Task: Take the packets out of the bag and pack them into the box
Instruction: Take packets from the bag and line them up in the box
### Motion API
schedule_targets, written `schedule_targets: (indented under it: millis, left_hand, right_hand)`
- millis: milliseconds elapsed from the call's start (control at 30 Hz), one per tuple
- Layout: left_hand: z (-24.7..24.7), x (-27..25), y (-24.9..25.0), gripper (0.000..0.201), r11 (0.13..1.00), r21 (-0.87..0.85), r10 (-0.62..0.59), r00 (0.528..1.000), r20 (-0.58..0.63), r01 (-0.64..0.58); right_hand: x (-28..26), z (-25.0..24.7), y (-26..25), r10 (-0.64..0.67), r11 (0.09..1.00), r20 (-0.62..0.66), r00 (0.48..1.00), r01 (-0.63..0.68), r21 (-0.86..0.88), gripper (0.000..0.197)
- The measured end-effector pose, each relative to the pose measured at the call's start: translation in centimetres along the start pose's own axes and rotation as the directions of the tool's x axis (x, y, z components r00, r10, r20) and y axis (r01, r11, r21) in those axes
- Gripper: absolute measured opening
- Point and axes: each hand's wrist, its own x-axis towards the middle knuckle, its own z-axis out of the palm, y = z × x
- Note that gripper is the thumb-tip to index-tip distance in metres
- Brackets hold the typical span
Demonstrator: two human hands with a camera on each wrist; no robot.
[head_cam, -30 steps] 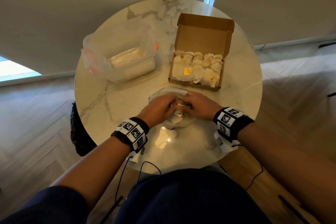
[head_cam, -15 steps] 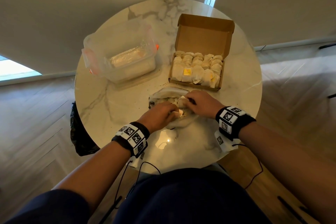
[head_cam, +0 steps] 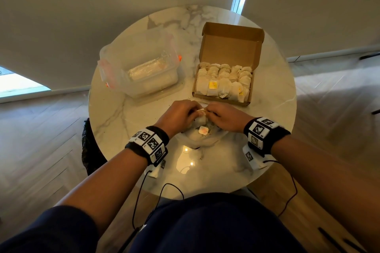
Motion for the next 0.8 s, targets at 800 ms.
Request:
schedule_targets:
  millis: [800]
  left_hand:
    - [1.8,6.9,2.9,0.017,0.998,-0.049,0.039,0.995,-0.092,-0.044]
  right_hand:
    - [-3.0,-5.2,6.2,0.293,0.955,-0.379,0.878,-0.289,0.068,0.027]
